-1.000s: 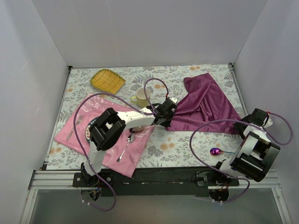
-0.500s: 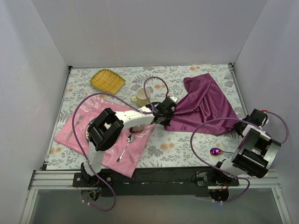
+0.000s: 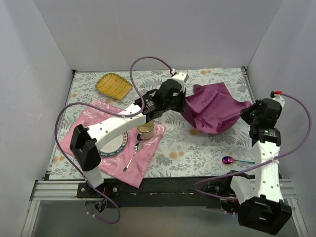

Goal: Fold the napkin, place the utensils inside, and roll it up
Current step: Flatten the napkin out

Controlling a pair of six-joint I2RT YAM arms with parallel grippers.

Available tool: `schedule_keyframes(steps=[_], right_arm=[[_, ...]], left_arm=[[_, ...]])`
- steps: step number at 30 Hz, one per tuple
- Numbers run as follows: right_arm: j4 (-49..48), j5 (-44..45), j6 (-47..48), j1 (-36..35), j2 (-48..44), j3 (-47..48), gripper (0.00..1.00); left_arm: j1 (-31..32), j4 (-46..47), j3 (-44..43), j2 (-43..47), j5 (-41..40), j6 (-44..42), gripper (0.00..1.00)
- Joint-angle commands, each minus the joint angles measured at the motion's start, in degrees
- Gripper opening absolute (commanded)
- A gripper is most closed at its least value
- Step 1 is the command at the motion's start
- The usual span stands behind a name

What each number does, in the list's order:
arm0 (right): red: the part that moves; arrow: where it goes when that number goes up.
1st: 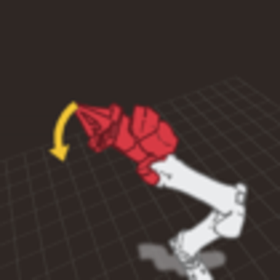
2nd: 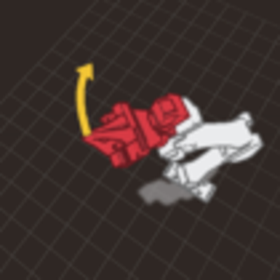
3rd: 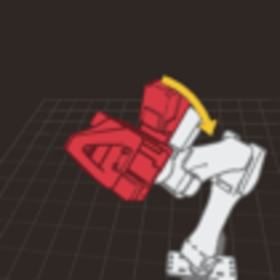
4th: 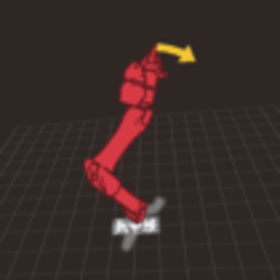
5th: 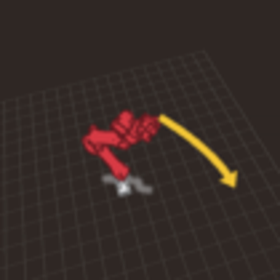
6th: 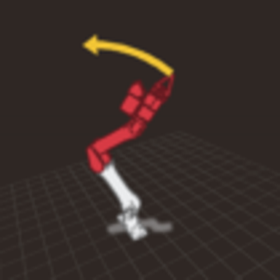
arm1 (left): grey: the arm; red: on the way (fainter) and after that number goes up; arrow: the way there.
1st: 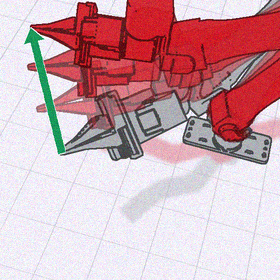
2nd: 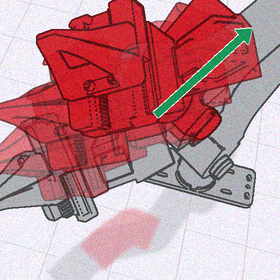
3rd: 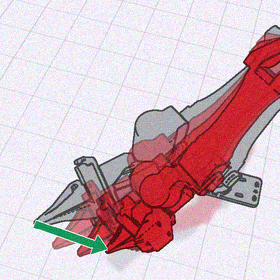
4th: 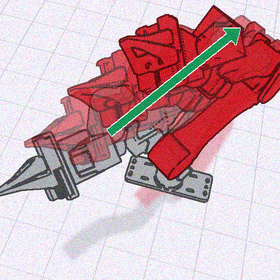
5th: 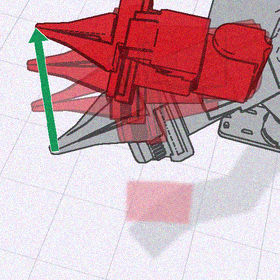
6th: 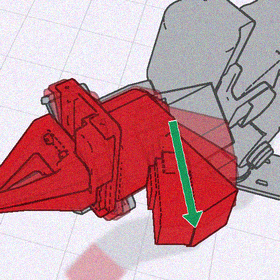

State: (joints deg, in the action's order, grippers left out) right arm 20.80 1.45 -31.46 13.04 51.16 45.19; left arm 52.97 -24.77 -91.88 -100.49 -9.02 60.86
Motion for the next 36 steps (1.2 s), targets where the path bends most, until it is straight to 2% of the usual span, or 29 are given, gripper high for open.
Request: schedule_keyframes(steps=[1, 9, 14, 18, 19, 20, 21, 23, 25, 28, 29, 31, 32, 33, 35, 36], right_arm=[[7.9, 1.3, 1.8, 0.1, -5.3, 12.8, 0.01], [15.9, 2.2, 8.4, 0.1, -6.3, 44.0, 0.01], [15.7, 4.8, 8.7, 0.1, -9.5, 54.1, 0.01], [15.0, 5.6, 8.2, 0.1, -9.6, 56.4, 0.01], [14.8, 5.4, 8.5, 0.1, -9.5, 54.9, 0.01], [15.1, 5.7, 8.3, 0.1, -9.3, 54.0, 0.01], [15.3, 5.9, 8.0, 0.1, -9.0, 52.5, 0.01], [15.4, 6.7, 7.4, 0.1, -9.0, 47.2, 0.01], [16.5, 8.7, 6.4, 0.1, -8.5, 44.2, 0.01], [17.4, 10.1, 4.9, 0.1, -7.5, 37.2, 0.01], [16.1, 10.8, 4.5, 0.1, -7.7, 31.9, 0.01], [11.3, 13.4, 3.8, 0.1, -9.6, 23.4, 0.01], [6.3, 13.9, 3.7, 0.1, -10.0, 19.9, 0.01], [3.1, 13.7, 3.6, 0.1, -10.4, 12.2, 0.01], [-0.6, 13.6, 2.7, 0.1, -9.9, 6.7, 0.01], [-5.5, 13.1, 2.5, 0.1, -8.6, 2.1, 0.01]], left_arm=[[-0.2, 0.9, -6.9, 8.7, 1.2, -1.1, 0.0], [-0.2, 8.0, -15.6, 18.0, 10.7, -2.1, 0.0], [-0.2, 10.1, -14.4, 24.7, 14.3, 0.1, 0.0], [-0.2, 12.2, -10.4, 27.1, 11.1, 1.7, 0.0], [-0.2, 11.6, -9.7, 26.9, 9.7, 2.2, 0.0], [-0.2, 9.9, -9.3, 26.6, 1.9, 4.0, 0.0], [-0.2, 8.7, -8.4, 25.2, -0.8, 4.9, 0.0], [-0.3, 7.5, -7.3, 23.2, -5.2, 5.1, 0.0], [-0.7, 6.1, -5.9, 19.3, -6.4, 6.2, 0.0], [-3.3, 4.7, -3.8, 13.1, -4.7, 10.9, 0.0], [-5.5, 6.0, -2.7, 11.6, -3.9, 11.9, 0.0], [-7.9, 7.8, -1.2, 6.3, 1.8, 13.6, 0.0], [-9.8, 10.7, -0.9, 4.2, 2.9, 13.7, 0.0], [-10.6, 12.7, -0.4, 2.4, 3.8, 13.8, 0.0], [-12.1, 18.2, -0.2, -3.3, 7.2, 11.2, 0.0], [-12.4, 19.9, -0.3, -4.8, 7.3, 10.5, 0.0]])
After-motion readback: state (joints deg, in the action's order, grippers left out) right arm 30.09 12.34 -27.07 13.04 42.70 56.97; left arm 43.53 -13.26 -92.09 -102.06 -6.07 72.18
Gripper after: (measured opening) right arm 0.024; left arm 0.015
